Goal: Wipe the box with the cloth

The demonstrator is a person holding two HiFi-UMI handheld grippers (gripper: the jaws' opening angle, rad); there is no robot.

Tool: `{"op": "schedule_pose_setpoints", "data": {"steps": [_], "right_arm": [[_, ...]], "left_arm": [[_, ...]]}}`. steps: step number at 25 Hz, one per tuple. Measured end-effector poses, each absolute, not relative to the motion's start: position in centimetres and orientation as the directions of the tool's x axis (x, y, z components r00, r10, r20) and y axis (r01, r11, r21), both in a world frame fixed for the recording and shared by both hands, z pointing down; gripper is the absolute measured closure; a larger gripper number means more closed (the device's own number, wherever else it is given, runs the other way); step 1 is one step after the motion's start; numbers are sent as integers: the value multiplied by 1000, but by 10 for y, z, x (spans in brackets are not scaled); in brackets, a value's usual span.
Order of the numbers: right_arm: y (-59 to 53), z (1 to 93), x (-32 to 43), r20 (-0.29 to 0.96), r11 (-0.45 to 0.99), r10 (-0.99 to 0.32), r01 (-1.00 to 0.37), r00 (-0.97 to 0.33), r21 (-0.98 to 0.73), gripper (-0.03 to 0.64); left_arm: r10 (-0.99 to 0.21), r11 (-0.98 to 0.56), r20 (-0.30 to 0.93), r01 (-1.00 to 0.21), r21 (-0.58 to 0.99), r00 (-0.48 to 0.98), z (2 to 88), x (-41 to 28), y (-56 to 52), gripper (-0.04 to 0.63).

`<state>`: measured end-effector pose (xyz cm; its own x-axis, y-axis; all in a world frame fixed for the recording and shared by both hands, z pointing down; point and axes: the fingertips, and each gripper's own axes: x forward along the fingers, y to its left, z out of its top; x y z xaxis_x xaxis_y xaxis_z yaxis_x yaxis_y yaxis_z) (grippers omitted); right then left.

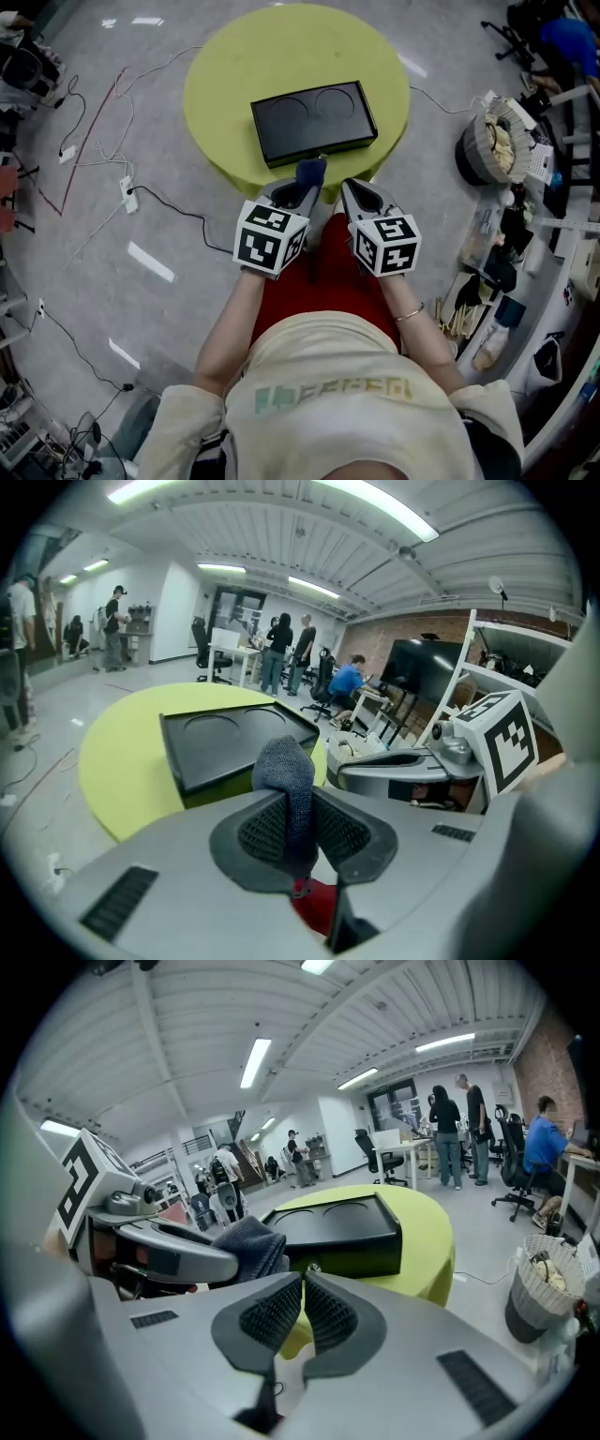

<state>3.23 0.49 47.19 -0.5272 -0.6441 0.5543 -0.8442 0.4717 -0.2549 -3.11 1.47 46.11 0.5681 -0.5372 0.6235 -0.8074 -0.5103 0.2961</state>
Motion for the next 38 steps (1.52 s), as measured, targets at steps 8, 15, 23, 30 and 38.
{"op": "schedule_pose_setpoints", "data": {"steps": [8, 15, 23, 30, 38], "right_arm": [[23, 441, -10, 480, 544, -645, -798, -595, -258, 578], [40, 412, -31, 414, 591, -648, -765, -640, -257, 578], [53, 380, -44, 330, 623, -662, -738, -673, -257, 578], [63, 353, -48, 245, 647, -670, -713, -701, -269, 578], [76, 321, -37, 154, 668, -698, -714, -699, -213, 580]], "left_arm": [[-644, -422, 583, -866, 269, 495, 441, -90, 42, 531], [-733, -375, 523, -900, 224, 436, 414, -122, 58, 531], [-830, -294, 428, -933, 210, 358, 384, -151, 79, 531], [-901, -226, 330, -954, 197, 281, 353, -176, 93, 531], [-940, -198, 248, -966, 169, 236, 324, -186, 106, 531]]}}
